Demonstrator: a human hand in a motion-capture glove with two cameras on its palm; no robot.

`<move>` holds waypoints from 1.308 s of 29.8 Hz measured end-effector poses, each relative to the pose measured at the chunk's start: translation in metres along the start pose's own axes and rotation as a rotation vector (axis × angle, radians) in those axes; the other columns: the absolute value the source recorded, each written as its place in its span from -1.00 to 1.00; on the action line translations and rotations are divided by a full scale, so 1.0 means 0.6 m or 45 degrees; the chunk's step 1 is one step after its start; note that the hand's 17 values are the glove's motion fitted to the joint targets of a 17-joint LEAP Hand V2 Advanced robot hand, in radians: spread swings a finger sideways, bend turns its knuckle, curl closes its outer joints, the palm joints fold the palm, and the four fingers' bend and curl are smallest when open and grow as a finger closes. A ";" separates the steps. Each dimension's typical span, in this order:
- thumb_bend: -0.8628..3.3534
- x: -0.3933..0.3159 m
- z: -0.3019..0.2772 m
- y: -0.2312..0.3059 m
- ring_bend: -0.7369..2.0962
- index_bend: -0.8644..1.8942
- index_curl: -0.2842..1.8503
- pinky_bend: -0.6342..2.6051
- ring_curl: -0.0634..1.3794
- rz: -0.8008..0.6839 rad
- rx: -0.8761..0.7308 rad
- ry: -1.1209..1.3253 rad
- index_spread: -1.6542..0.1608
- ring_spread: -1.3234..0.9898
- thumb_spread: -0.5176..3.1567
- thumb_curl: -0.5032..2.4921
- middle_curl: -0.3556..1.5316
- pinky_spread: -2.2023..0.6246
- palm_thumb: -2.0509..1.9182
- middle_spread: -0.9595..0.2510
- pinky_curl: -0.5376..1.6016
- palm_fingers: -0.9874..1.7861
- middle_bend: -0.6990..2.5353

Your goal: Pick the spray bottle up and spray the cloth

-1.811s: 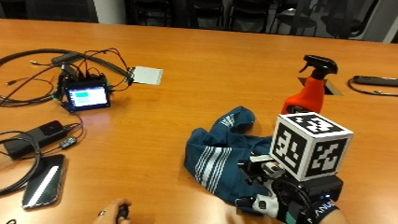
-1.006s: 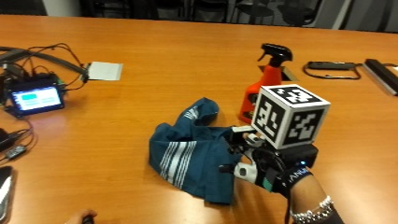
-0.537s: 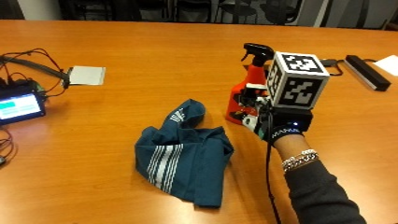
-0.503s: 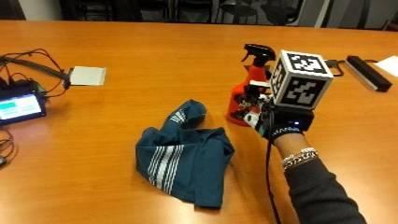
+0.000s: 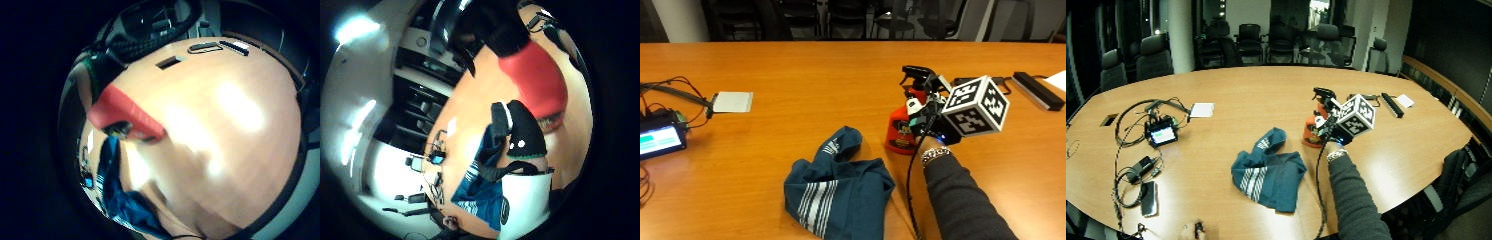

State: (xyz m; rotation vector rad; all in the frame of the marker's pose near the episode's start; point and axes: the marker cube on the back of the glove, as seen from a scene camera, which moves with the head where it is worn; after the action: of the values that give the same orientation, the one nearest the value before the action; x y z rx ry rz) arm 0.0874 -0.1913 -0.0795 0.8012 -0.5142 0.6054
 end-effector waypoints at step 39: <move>-0.60 -0.041 -0.082 -0.026 0.04 -0.25 -0.41 -0.24 -0.25 -0.187 0.666 -0.519 0.51 -0.02 -0.21 -0.32 -0.07 0.37 0.44 0.25 -0.06 0.68 -0.25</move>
State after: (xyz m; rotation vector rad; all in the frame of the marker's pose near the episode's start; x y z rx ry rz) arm 0.0899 -0.1687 -0.1321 1.4634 -0.6705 0.4418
